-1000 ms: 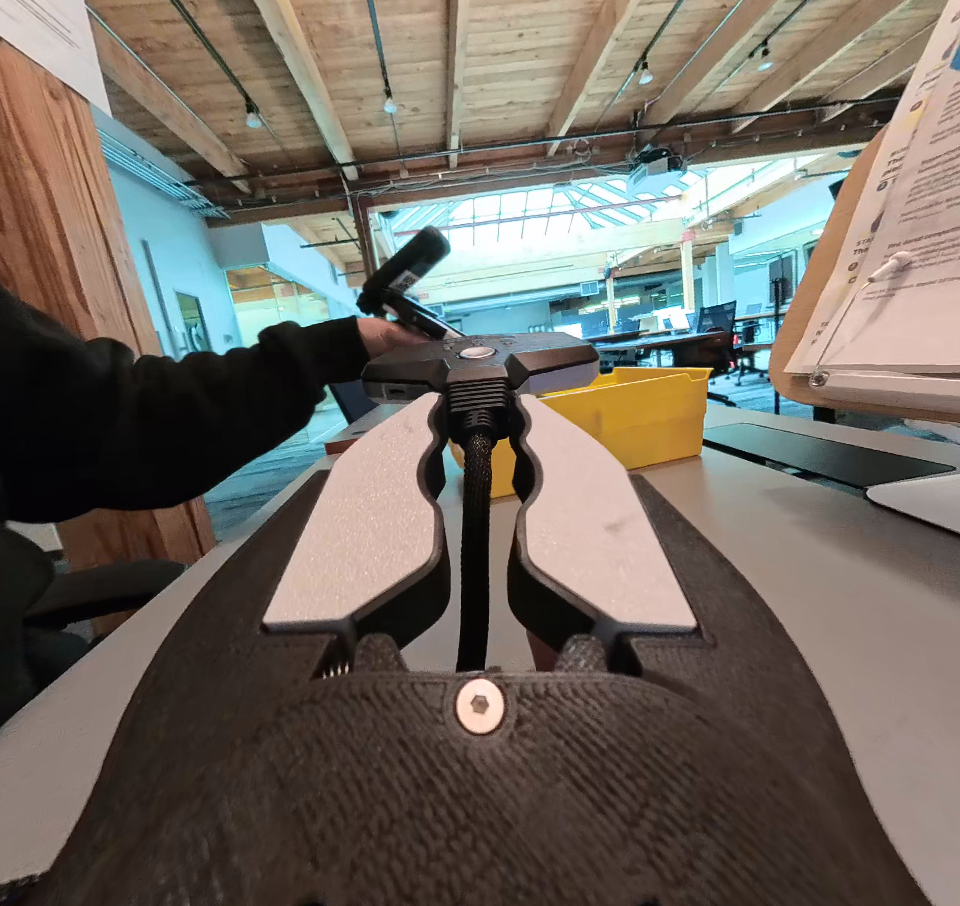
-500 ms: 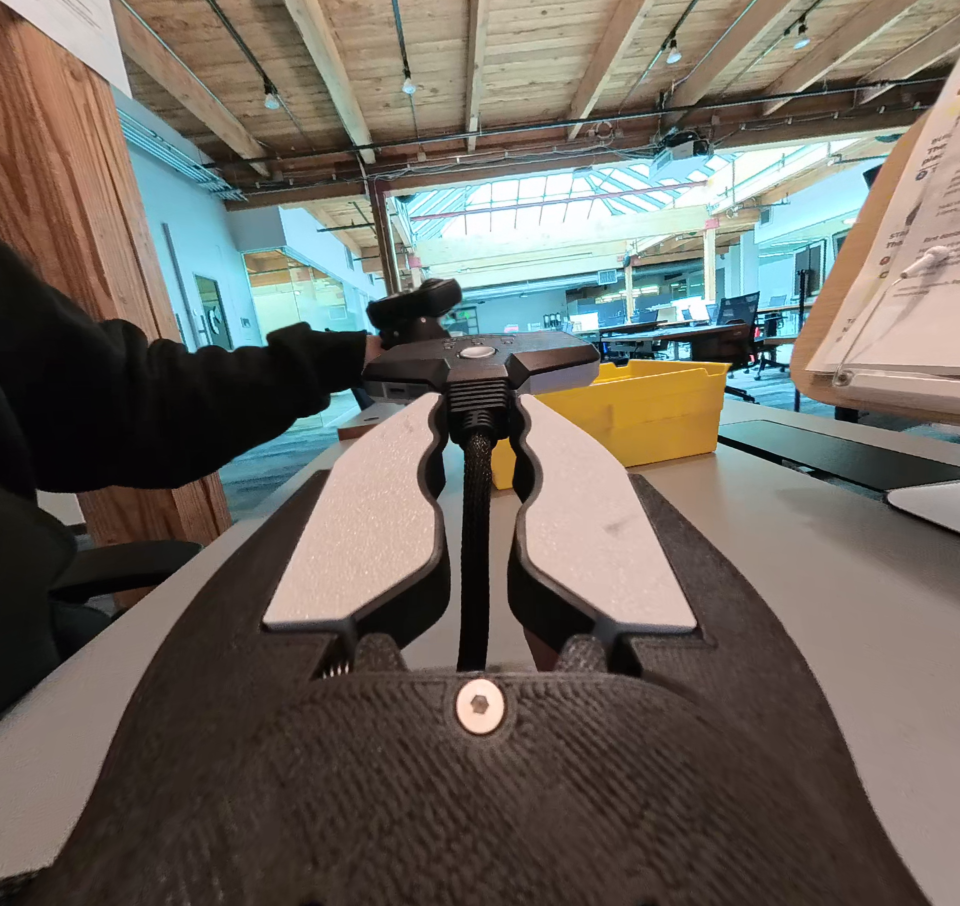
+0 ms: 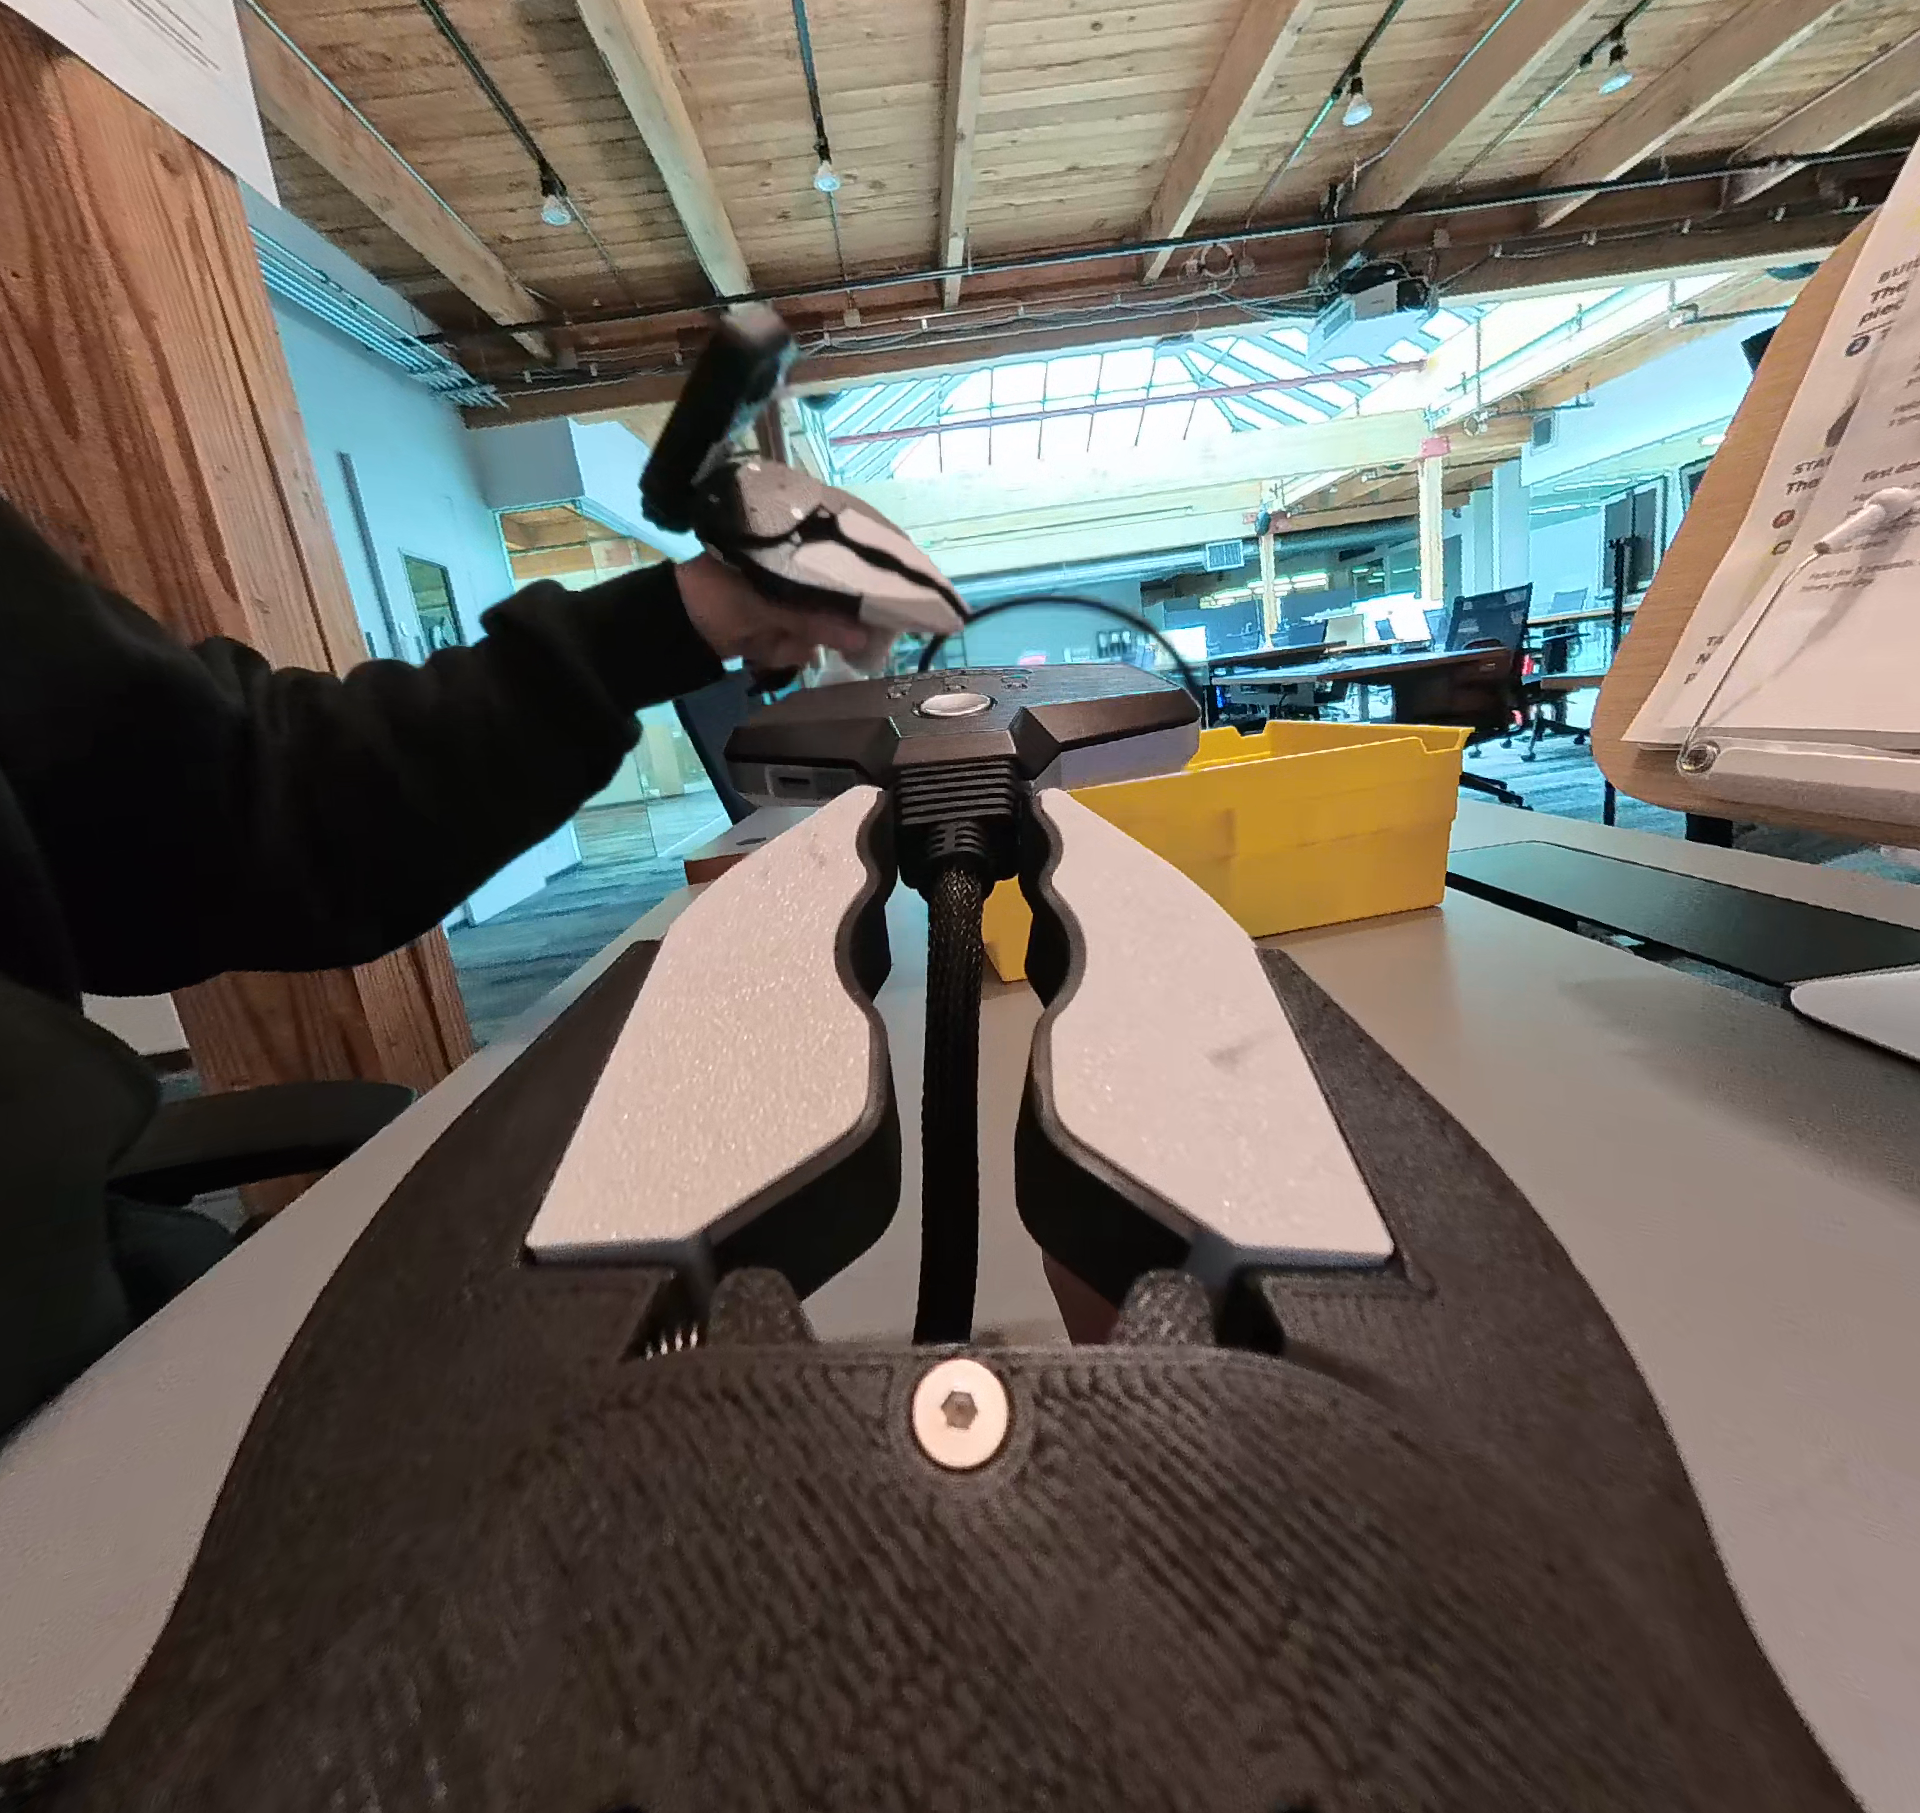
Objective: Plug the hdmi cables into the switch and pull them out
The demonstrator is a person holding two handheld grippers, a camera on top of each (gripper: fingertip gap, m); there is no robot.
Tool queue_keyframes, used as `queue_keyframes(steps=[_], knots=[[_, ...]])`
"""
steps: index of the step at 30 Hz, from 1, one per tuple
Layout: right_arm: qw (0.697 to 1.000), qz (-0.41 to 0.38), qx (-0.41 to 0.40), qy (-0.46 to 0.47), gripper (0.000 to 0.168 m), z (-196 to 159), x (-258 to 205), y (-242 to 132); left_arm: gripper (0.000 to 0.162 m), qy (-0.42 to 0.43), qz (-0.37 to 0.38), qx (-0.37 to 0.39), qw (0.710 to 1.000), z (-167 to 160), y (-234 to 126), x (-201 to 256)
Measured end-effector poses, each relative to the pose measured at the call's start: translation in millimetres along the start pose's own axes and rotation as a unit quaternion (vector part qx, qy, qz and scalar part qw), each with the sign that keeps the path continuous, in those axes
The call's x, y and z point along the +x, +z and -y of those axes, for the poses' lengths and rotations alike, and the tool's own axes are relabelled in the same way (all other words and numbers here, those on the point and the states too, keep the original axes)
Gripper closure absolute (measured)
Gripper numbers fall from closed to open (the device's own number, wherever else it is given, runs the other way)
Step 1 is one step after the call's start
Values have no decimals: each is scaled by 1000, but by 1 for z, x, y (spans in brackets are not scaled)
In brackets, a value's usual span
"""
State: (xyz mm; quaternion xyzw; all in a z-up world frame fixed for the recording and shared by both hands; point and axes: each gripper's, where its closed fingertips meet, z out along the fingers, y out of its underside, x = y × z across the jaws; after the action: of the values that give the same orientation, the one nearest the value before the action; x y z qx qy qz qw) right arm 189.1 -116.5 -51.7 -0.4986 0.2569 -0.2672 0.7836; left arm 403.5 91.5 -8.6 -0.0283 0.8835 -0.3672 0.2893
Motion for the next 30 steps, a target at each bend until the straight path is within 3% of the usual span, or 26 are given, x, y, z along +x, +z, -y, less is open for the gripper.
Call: queue_keyframes(steps=[1, 3, 6, 9, 13, 16, 19, 23, 26, 28, 30], knots=[[1000, -1, 2, 1, 146, 0, 0, 0, 156, -2, 27, 24, 999, 13, -8, -8], [1000, -1, 5, 2, 146, 1, 1, -1, 156, -2, 74, 80, 994, 42, -28, -19], [1000, -1, 11, -2, 146, 3, 0, -2, 155, 47, 71, 192, 978, 94, -53, 5], [999, -3, 34, -4, 145, 11, 1, -7, 156, 145, -8, 249, 958, 118, -54, 67], [985, 39, 161, 43, 146, 55, -8, -27, 156, 289, -114, 180, 934, 72, -20, 144], [991, 19, 129, 7, 145, 54, -5, -29, 156, 314, -210, 138, 916, 24, -6, 200], [998, -10, 62, -16, 145, 29, 3, -22, 155, 292, -289, 122, 904, -11, -6, 248], [999, -13, 39, -8, 145, 14, 7, -14, 154, 201, -357, 71, 910, -45, -8, 273], [999, -16, 34, -8, 145, 12, 9, -14, 124, 79, -390, 60, 915, -44, -16, 270], [999, -19, 40, -5, 145, 13, 11, -15, 114, -15, -377, 84, 922, -31, -12, 256], [999, -23, 41, -6, 146, 14, 12, -16, 115, -108, -299, 72, 946, -28, 12, 227]])
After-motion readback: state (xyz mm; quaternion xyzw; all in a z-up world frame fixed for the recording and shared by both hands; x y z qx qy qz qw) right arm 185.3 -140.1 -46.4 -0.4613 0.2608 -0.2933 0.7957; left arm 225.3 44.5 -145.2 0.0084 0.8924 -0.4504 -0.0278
